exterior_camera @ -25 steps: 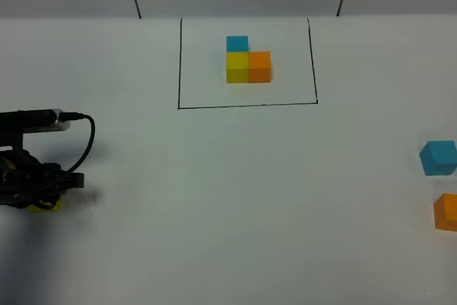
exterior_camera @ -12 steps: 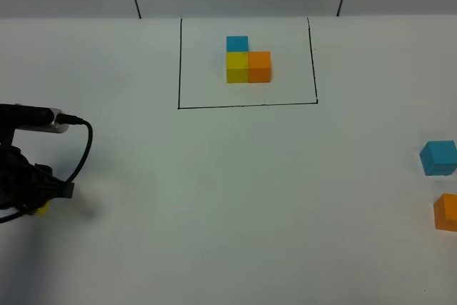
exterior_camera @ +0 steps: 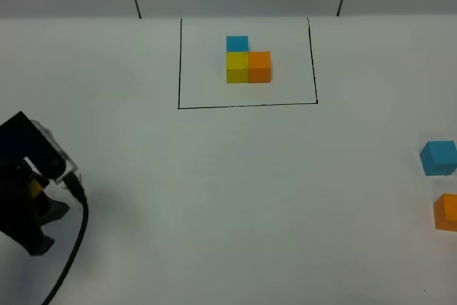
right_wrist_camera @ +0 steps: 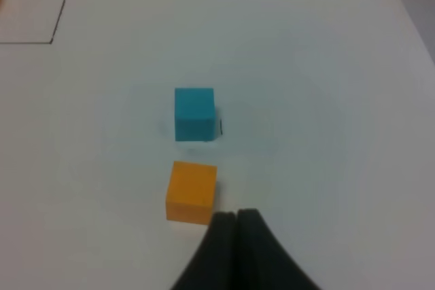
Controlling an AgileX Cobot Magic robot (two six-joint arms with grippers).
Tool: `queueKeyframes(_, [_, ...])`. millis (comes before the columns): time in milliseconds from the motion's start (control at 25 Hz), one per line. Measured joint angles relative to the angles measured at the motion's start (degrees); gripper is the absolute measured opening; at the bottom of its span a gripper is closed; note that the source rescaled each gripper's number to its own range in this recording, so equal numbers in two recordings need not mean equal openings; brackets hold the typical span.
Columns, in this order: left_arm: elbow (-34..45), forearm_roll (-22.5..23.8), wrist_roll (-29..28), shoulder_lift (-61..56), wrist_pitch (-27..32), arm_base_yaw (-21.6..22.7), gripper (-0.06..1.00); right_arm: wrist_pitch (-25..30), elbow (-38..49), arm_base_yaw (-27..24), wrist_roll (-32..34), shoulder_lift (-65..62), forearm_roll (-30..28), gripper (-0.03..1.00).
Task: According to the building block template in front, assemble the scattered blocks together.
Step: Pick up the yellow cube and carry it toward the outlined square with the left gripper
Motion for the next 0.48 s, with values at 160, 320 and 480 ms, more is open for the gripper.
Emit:
queueKeyframes(160, [0.0, -4.6, 16.9, -1.4, 4.6, 0.0, 0.54, 0.0, 0.0, 0.0, 0.0, 0.0, 0.0, 0.00])
queueKeyframes(320, [0.0, -6.2, 23.6, -1.5, 8.2, 0.0, 0.54, 0.0, 0.0, 0.0, 0.0, 0.0, 0.0, 0.00])
queueKeyframes(480, [0.0, -6.1, 26.1, -1.5, 11.3, 0.0, 0.54, 0.0, 0.0, 0.0, 0.0, 0.0, 0.0, 0.00])
